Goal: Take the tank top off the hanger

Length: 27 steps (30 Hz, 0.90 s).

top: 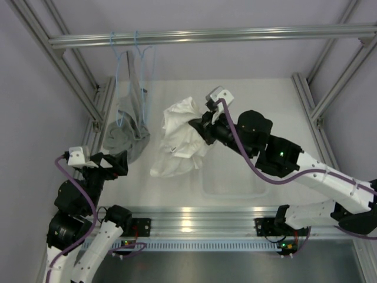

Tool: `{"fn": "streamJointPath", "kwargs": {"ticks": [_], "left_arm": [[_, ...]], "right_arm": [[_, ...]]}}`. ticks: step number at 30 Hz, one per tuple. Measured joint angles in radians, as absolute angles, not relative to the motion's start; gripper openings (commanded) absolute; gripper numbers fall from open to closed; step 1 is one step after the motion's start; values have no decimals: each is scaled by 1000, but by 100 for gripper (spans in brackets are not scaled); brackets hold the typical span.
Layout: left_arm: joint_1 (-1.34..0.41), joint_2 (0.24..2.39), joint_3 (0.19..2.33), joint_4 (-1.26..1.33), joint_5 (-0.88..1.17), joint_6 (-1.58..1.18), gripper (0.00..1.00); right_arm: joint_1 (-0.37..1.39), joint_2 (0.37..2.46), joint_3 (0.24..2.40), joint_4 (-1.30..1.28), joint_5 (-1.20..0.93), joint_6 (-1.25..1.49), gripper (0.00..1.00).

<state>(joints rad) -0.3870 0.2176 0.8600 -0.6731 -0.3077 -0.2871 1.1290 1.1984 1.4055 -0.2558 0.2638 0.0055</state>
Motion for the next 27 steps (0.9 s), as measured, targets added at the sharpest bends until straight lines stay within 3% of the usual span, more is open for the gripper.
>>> {"fn": "streamJointPath", "kwargs": {"ticks": [14,22,27], "left_arm": [[-387,218,860,-673,-308,-287,99],[-387,231,860,-669,-300,-294,99],[-387,265,854,-648,-279,-294,99]], "right_arm": [[1102,1005,1287,-340,603,-28,0],[892,987,1037,-419,523,102,0],[851,982,954,-450,471,146,0]]}}
